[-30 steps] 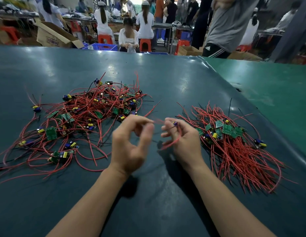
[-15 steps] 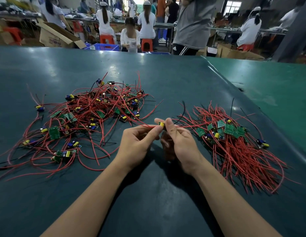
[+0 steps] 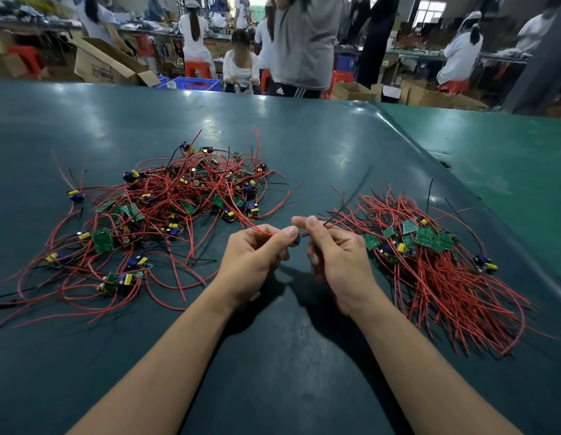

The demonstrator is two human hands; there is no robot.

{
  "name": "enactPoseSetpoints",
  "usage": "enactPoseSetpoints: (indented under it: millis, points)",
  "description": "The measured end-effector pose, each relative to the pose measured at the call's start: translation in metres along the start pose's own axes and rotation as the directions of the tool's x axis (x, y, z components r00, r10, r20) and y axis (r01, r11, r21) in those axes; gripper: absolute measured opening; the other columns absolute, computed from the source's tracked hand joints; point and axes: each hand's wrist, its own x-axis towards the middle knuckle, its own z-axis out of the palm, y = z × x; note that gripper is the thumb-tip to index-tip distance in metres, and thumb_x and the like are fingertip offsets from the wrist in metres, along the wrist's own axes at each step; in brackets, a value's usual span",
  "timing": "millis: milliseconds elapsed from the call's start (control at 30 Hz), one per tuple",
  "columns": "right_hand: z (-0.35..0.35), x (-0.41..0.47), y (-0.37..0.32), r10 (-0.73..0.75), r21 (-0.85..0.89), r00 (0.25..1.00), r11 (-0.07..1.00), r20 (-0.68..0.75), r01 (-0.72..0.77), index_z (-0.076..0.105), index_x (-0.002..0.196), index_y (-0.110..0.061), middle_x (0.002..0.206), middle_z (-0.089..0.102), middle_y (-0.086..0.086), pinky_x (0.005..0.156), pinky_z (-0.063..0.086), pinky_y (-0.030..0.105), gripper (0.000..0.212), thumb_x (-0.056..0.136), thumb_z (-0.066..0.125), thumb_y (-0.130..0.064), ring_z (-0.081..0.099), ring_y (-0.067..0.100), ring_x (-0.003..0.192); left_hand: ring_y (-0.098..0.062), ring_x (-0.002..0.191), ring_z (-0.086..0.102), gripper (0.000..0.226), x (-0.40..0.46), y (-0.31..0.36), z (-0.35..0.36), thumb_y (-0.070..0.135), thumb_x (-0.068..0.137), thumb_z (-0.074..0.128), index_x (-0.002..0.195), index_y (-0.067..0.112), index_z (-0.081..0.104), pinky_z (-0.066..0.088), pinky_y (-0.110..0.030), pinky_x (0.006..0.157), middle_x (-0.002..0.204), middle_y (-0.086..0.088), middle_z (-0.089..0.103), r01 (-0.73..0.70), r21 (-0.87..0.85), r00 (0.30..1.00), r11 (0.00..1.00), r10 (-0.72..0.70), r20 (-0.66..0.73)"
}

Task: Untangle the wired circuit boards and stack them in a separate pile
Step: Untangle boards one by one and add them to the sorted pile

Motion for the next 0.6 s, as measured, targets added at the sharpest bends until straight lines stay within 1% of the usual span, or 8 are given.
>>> enactPoseSetpoints:
  millis: [100,233,367,500,600]
  points:
    - [-0.003,0.003,-0.001,-0.008,0.039,0.999,0.999,-0.044,0.01,0.079,0.09,-0.028,0.046,0.04,-0.006,0.04,0.024,0.016,0.026,0.099,0.055,-0.035,0.029,0.009,0.038,-0.008,0.046,0.035,0.032,0.001,0.001,0.0,0.021,0.09,0.065,0.059,0.02,0.069,0.027,-0.017,0.045,0.053,0.004,0.05,0.008,-0.06,0.999,0.998,-0.01,-0.036]
    - [-0.006,0.007,0.0,-0.039,0.078,0.994,0.996,-0.105,0.047,0.078,0.084,-0.019,0.045,0.04,-0.006,0.04,0.026,0.017,0.029,0.099,0.057,-0.033,0.031,0.008,0.038,-0.008,0.046,0.033,0.036,0.001,0.002,0.001,0.02,0.092,0.063,0.056,0.022,0.068,0.025,-0.017,0.045,0.053,0.004,0.049,-0.007,-0.073,0.998,0.997,0.003,-0.062]
    - [-0.011,0.01,-0.004,0.007,0.199,0.982,0.979,-0.186,0.031,0.077,0.078,-0.014,0.044,0.039,-0.005,0.038,0.023,0.016,0.034,0.099,0.057,-0.032,0.026,0.007,0.035,-0.007,0.045,0.03,0.033,0.003,-0.001,-0.002,0.019,0.091,0.064,0.058,0.02,0.069,0.021,-0.019,0.044,0.053,0.004,0.049,-0.017,-0.149,0.997,0.989,0.005,-0.081]
    - [-0.012,0.012,-0.004,-0.005,0.242,0.978,0.969,-0.21,0.057,0.075,0.076,-0.013,0.043,0.04,-0.005,0.039,0.022,0.014,0.035,0.1,0.056,-0.029,0.025,0.006,0.034,-0.007,0.044,0.03,0.024,0.006,-0.003,-0.004,0.025,0.082,0.072,0.059,0.018,0.067,0.02,-0.02,0.045,0.052,0.004,0.048,-0.028,-0.177,0.997,0.984,0.014,-0.082]
    - [-0.019,0.017,-0.007,-0.003,0.287,0.946,0.952,-0.324,0.102,0.072,0.073,-0.013,0.042,0.041,-0.006,0.039,0.021,0.014,0.036,0.101,0.054,-0.027,0.026,0.006,0.034,-0.006,0.043,0.027,0.029,0.01,-0.005,-0.007,0.017,0.09,0.063,0.062,0.015,0.058,0.02,-0.018,0.043,0.05,0.006,0.043,-0.039,-0.239,0.99,0.97,0.005,-0.14]
